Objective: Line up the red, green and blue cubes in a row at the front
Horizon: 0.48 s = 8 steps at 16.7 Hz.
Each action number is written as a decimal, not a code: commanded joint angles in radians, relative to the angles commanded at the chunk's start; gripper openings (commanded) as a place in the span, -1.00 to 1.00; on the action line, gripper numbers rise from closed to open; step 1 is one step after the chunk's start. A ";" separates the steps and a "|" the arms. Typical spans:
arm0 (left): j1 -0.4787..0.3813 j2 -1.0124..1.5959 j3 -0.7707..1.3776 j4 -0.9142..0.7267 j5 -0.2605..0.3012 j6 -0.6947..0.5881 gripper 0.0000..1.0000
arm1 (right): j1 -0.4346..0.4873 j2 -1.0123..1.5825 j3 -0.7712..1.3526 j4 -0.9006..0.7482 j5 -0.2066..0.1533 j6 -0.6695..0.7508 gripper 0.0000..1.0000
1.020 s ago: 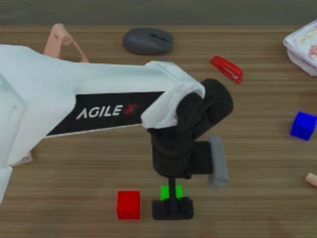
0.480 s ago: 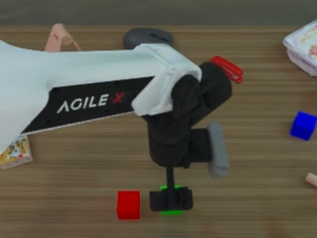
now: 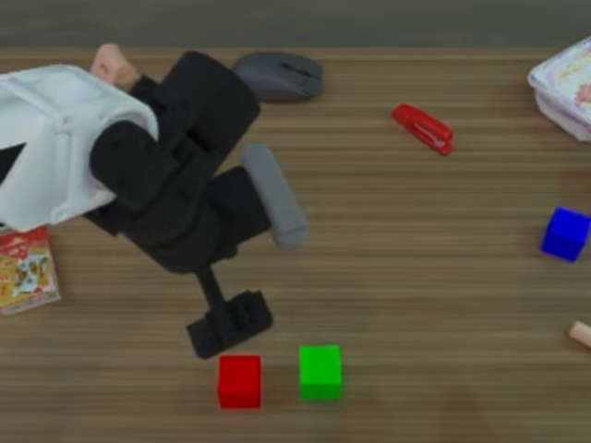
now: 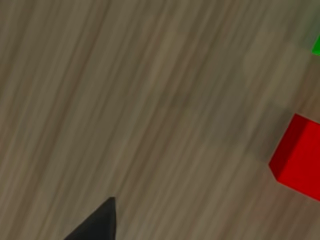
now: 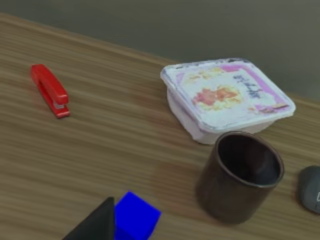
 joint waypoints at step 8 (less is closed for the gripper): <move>0.364 -0.818 -0.617 0.392 -0.010 -0.265 1.00 | 0.017 0.885 0.620 -0.427 0.007 -0.412 1.00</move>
